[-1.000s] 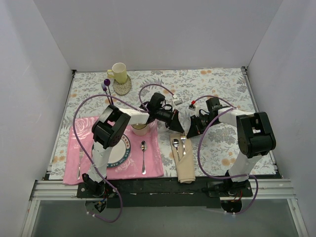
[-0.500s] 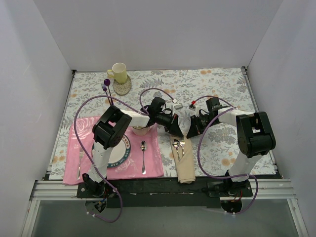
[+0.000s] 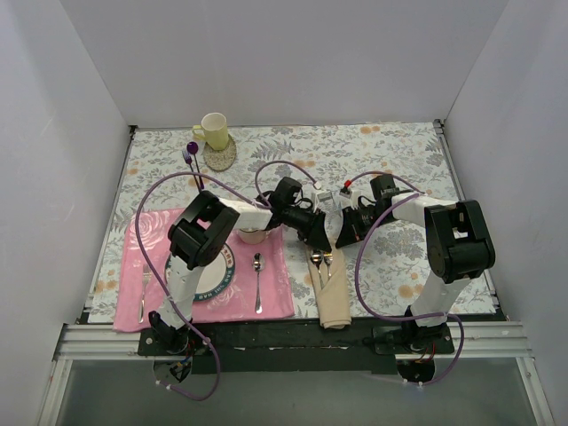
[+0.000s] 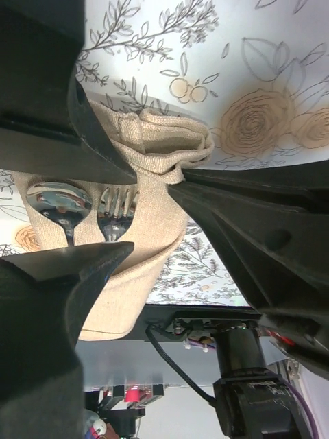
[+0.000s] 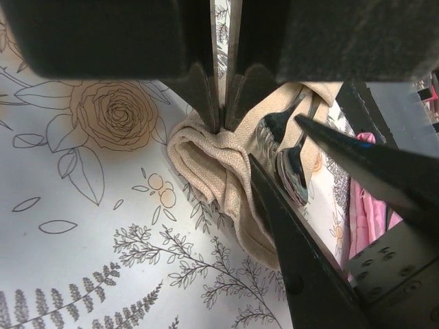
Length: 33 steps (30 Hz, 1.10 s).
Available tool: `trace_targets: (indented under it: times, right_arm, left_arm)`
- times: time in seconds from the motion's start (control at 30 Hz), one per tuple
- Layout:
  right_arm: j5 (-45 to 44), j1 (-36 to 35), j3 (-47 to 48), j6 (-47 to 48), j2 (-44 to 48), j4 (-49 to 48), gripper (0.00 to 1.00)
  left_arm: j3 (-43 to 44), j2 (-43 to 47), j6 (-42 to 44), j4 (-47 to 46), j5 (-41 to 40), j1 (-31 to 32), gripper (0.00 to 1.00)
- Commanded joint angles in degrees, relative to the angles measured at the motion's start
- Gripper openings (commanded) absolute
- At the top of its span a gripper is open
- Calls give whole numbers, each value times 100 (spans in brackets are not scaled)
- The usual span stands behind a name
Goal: Fold the napkin into a case and place the utensils inside
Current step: Insert the fork into the folded napkin, then move the smaller rectangle-folded napkin to the center of the board.
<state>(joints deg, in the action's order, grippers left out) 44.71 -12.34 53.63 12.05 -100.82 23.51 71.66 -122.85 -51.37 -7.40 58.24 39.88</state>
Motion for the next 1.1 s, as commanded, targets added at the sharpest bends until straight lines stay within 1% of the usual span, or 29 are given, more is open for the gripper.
trace_targets:
  times: [0.0, 0.1, 0.3, 0.33, 0.47, 0.6, 0.67, 0.7, 0.77, 0.8, 0.83, 0.87, 0.9, 0.93, 0.97, 1.0, 1.03, 1.07]
  right_arm:
    - [-155, 82, 218, -107, -35, -162, 12]
    - [-252, 100, 236, -229, -52, -224, 12]
    - [-428, 161, 280, -563, -157, -434, 12]
    - [-454, 179, 350, -607, -201, -461, 12]
    - [-595, 258, 640, -731, -403, -540, 12]
    - [-709, 390, 1018, -845, -623, -584, 12]
    - [-700, 451, 1263, -828, -711, -567, 13]
    - [-666, 469, 1334, -810, -729, -540, 14]
    - [-508, 478, 1536, -740, -729, -418, 23]
    - [-429, 513, 1728, -731, -703, -391, 28]
    - [-271, 531, 1808, -731, -598, -365, 36]
    - [-191, 548, 1905, -661, -536, -234, 40]
    - [-121, 574, 2158, -600, -457, -128, 43]
    - [-68, 592, 2265, -521, -300, -5, 48]
    - [-41, 618, 2388, -424, -203, 179, 52]
    - [46, 714, 2589, -371, -2, 285, 57]
    - [90, 776, 2696, -318, 87, 382, 70]
    - [108, 838, 2793, -205, 167, 583, 75]
  left_arm:
    - [366, 375, 145, 125, -67, -164, 41]
    - [507, 472, 163, 133, 3, -235, 47]
    - [779, 534, -65, 72, 21, -358, 55]
    - [823, 534, -74, 115, 4, -410, 58]
    - [1034, 551, -215, 212, -23, -621, 65]
    - [1402, 622, -154, 580, -146, -832, 74]
    - [1535, 648, -84, 704, -234, -938, 82]
    - [1596, 700, -66, 931, -269, -973, 85]
    - [1807, 762, 48, 1125, -444, -1070, 98]
    - [1921, 780, 101, 1457, -497, -1113, 98]
    - [2201, 789, 197, 1635, -532, -1209, 98]
    - [2369, 797, 233, 1828, -707, -1263, 98]
    - [2553, 789, 259, 2282, -804, -1324, 98]
    - [3051, 736, 294, 2556, -875, -1481, 98]
    - [3299, 701, 312, 2846, -989, -1579, 98]
    - [3615, 666, 330, 3467, -1059, -1675, 98]
    - [4175, 561, 339, 3786, -1104, -1885, 98]
    - [4529, 508, 434, 4112, -1095, -2009, 98]
